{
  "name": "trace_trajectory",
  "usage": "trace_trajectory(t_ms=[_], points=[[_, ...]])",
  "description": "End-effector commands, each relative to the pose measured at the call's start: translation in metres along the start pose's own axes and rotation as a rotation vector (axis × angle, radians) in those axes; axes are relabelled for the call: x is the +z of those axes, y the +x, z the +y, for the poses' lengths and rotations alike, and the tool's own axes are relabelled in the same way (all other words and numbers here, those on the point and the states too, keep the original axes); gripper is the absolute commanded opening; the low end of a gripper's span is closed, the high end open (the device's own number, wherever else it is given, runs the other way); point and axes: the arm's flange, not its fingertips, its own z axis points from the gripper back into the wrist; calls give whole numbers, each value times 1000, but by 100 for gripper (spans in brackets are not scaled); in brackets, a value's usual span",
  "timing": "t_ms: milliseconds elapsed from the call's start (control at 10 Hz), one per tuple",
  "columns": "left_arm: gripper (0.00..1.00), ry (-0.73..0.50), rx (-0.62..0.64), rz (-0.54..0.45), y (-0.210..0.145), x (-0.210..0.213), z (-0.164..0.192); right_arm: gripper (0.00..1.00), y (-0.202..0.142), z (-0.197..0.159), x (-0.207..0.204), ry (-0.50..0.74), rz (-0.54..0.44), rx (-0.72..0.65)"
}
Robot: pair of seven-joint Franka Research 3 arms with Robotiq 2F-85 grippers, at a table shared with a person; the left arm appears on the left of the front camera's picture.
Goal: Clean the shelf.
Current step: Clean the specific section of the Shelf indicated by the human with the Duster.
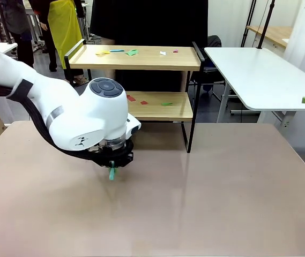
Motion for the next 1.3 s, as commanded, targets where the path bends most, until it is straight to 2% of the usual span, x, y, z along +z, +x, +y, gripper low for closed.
trace_trajectory(t_ms=[0,200,500,700,800,900,1200], points=[[13,59,12,28,-3,6,19,100,8,2,-2,-8,19,-5],[13,154,25,9,-2,13,38,100,8,2,-2,-8,19,-5],[13,263,43,-99,-10,39,49,100,8,2,-2,-8,19,-5],[13,249,52,-170,-18,57,45,100,8,2,-2,-8,19,-5],[13,215,52,-180,-20,62,40,100,8,2,-2,-8,19,-5],[13,221,14,-108,-9,55,42,100,8,2,-2,-8,19,-5],[13,221,14,-108,-9,55,42,100,8,2,-2,-8,19,-5]])
